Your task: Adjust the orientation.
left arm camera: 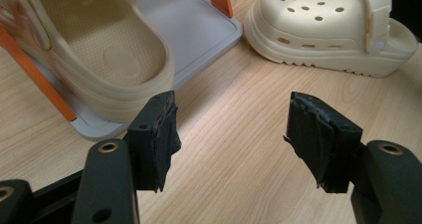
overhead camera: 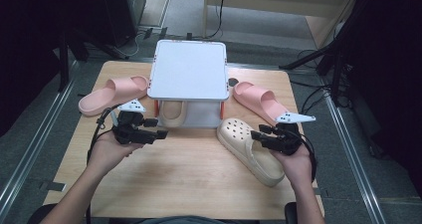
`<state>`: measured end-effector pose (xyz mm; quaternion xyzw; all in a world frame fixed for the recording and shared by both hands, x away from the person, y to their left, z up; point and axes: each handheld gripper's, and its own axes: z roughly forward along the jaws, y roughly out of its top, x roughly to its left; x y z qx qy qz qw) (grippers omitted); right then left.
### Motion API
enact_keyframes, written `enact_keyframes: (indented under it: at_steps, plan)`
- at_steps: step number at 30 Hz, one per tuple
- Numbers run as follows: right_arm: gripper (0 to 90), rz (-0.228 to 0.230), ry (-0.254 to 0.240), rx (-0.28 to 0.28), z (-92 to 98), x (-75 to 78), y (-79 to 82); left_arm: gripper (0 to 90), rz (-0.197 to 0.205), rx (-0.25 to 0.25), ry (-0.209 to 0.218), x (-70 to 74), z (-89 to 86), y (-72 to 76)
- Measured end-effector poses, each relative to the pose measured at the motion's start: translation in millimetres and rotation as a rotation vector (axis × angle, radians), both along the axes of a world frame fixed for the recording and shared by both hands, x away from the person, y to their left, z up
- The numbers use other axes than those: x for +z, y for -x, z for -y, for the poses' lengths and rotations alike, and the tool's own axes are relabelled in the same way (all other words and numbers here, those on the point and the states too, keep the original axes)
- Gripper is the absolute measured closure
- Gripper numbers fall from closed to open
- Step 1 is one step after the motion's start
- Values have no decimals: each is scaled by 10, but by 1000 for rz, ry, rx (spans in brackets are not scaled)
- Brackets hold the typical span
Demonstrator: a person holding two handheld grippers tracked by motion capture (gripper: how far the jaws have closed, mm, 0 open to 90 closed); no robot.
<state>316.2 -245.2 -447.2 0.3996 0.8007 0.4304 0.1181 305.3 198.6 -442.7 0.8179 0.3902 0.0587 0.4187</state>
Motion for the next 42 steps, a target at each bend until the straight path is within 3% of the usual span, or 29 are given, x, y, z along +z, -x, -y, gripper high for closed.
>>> enact_keyframes:
  at_steps: [6, 9, 12, 17, 24, 32, 35, 38, 42]
  plan:
    - [544, 11, -32, -28, 106, 33, 60, 369, 2, -7, 0, -20, 19, -55]
    - [549, 46, -50, -62, 215, 84, 121, 372, 5, -17, -3, -23, 61, -83]
    - [553, 38, -49, -65, 264, 77, 135, 374, 2, -23, -3, -29, 84, -92]
    - [539, -32, -12, -62, 275, -70, 95, 380, -3, -31, -3, -46, 137, -113]
    - [506, -54, 50, -44, 199, -211, 24, 380, -10, -37, -9, -55, 174, -125]
    - [525, -109, 122, -23, 85, -394, -167, 395, -22, -31, -4, -71, 151, -136]
    - [623, -114, 151, -34, 39, -444, -211, 396, -27, -26, -9, -81, 147, -141]
    - [645, -132, 123, -53, 77, -439, -234, 399, -23, -26, -11, -81, 149, -138]
    - [695, -121, 153, -50, 55, -414, -226, 407, -21, -26, -21, -80, 149, -131]
